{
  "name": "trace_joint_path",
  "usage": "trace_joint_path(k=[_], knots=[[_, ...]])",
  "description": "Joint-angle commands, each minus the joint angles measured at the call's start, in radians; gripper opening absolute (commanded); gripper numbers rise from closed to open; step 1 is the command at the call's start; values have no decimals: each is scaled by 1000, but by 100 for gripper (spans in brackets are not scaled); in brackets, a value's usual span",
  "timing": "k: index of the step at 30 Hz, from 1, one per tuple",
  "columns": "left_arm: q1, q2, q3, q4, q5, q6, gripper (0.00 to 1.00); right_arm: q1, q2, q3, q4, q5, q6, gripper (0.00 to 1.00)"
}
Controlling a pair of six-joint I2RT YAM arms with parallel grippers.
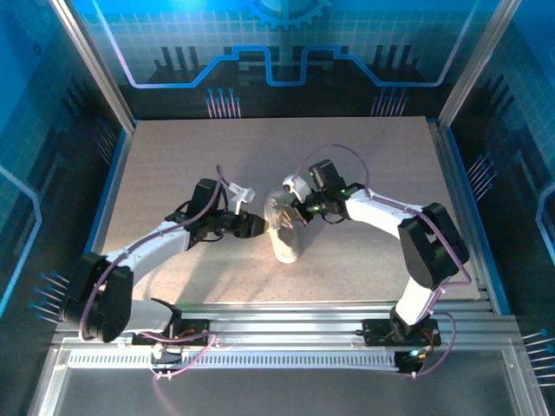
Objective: Tie the shoes
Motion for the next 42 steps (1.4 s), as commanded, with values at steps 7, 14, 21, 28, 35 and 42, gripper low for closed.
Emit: trace_joint_path(k=[7,14,21,28,35,42], knots=[[38,-133,35,93,-32,278,68,24,-15,-10,16,15,-45,6],[39,72,127,200,57,466,69,27,-21,-16,23,-14,-67,6],[41,285,248,190,161,499,68,26,-32,-19,16,-31,-99,6],[42,374,299,96,203,567,63,26,-39,-19,7,-31,-123,6],[40,415,342,-3,225,620,59,26,-39,-22,8,-34,-129,7],[34,440,336,12,224,617,55,17,-34,-11,8,-65,-123,7]])
